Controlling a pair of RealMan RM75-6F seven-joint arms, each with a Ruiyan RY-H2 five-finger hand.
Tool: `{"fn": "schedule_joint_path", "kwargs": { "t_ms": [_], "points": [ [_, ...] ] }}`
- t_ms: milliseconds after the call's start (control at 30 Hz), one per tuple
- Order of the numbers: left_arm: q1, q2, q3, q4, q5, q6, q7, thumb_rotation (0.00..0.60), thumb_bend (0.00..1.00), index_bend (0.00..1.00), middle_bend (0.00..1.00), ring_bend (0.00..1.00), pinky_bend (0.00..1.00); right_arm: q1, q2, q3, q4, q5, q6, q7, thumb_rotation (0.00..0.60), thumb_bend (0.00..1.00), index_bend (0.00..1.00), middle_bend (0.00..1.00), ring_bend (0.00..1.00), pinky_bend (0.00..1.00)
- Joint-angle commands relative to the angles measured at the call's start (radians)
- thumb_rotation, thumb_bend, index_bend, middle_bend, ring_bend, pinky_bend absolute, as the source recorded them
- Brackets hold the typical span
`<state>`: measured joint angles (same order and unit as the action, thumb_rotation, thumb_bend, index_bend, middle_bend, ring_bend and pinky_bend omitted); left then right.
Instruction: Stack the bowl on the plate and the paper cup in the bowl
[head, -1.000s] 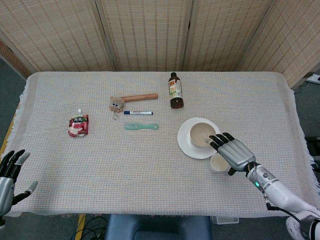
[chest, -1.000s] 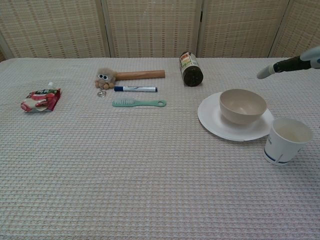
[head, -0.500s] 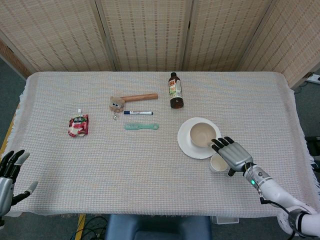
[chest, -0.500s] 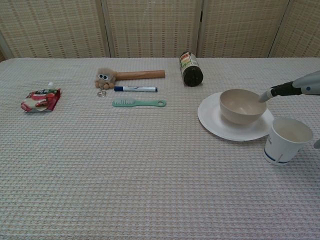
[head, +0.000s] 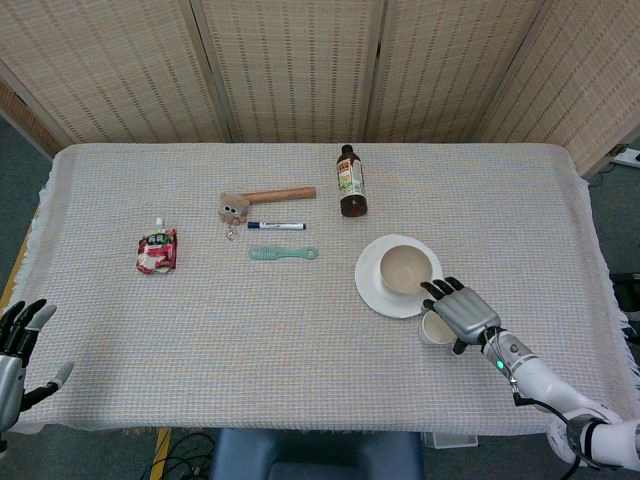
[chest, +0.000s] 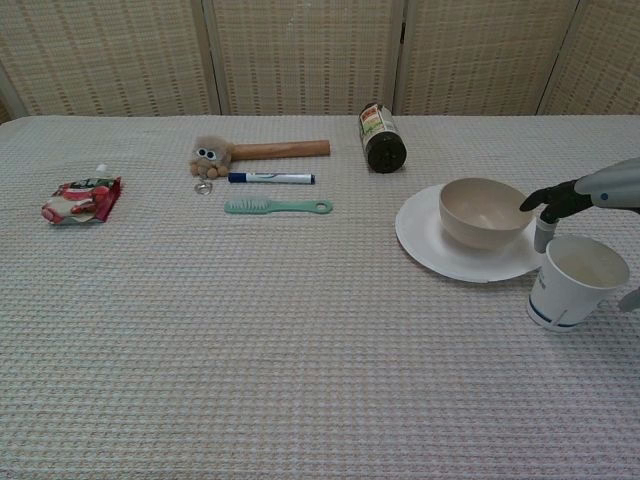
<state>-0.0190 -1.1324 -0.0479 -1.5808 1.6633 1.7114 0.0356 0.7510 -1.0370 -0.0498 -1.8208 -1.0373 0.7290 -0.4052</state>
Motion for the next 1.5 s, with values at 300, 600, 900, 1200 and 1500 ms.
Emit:
{"fn": "schedule_joint_path", "kwargs": {
  "t_ms": [300, 600, 900, 1200, 1500],
  "points": [
    [0.006, 0.001, -0.003, -0.003, -0.001, 0.013, 0.005, 0.600, 0.26, 0.15, 0.16, 0.11, 0.45, -0.007, -0.057, 0.000, 0.037, 0.015, 0.062, -0.050, 0.600, 0.19, 0.40, 0.00, 0.00, 0.00],
    [0.004, 0.000, -0.001, -0.001, 0.002, 0.008, 0.006, 0.600, 0.26, 0.15, 0.16, 0.11, 0.45, -0.009, -0.003, 0.037, -0.026, 0.005, 0.095, -0.011, 0.600, 0.20, 0.42, 0.01, 0.00, 0.00],
    [0.000, -0.005, 0.002, -0.002, 0.005, -0.001, 0.019, 0.600, 0.26, 0.15, 0.16, 0.11, 0.45, 0.017, 0.076, 0.126, -0.074, 0.034, 0.106, 0.068, 0.600, 0.20, 0.42, 0.01, 0.00, 0.00],
    [-0.002, -0.005, 0.001, 0.000, 0.003, -0.004, 0.015, 0.600, 0.26, 0.15, 0.16, 0.11, 0.45, 0.098, 0.000, 0.175, 0.030, 0.193, 0.076, 0.036, 0.600, 0.20, 0.42, 0.02, 0.00, 0.00],
    [0.000, 0.000, -0.003, 0.000, -0.004, 0.000, -0.003, 0.600, 0.26, 0.15, 0.16, 0.11, 0.45, 0.148, -0.084, 0.172, 0.148, 0.285, 0.034, 0.027, 0.600, 0.20, 0.42, 0.02, 0.00, 0.00]
  ]
}}
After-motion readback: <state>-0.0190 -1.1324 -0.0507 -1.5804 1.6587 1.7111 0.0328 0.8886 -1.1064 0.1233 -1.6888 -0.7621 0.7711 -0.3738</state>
